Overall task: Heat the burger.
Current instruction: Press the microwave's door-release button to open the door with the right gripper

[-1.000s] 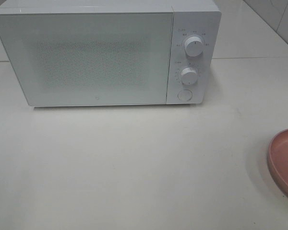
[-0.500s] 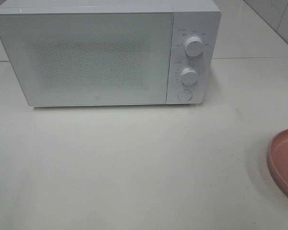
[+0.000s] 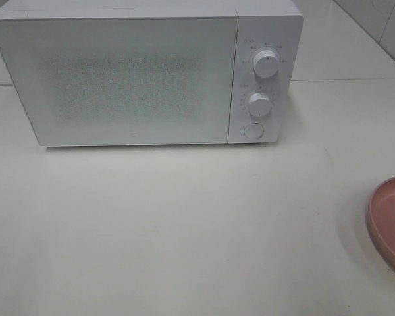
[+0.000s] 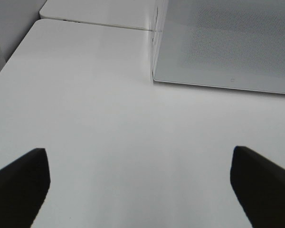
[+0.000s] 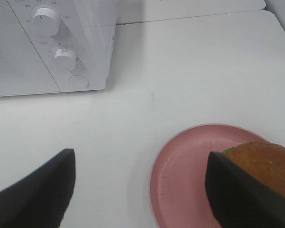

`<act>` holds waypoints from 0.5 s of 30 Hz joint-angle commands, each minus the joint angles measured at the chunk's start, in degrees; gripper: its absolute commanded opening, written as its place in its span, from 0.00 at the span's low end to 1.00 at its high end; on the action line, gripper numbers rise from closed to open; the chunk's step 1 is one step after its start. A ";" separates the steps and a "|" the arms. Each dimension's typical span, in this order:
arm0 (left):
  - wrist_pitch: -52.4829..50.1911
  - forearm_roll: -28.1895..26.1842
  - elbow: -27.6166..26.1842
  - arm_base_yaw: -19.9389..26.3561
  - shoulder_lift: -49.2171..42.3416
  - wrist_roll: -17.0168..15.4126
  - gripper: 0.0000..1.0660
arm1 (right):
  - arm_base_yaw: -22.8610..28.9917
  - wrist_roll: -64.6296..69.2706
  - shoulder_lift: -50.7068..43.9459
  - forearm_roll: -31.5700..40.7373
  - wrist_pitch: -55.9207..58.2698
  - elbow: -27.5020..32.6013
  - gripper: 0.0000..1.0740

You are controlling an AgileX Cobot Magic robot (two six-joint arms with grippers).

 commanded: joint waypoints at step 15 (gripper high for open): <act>-0.52 -0.11 0.23 -0.11 -1.09 0.06 0.92 | -0.29 0.23 15.70 -1.83 -15.70 -0.17 0.66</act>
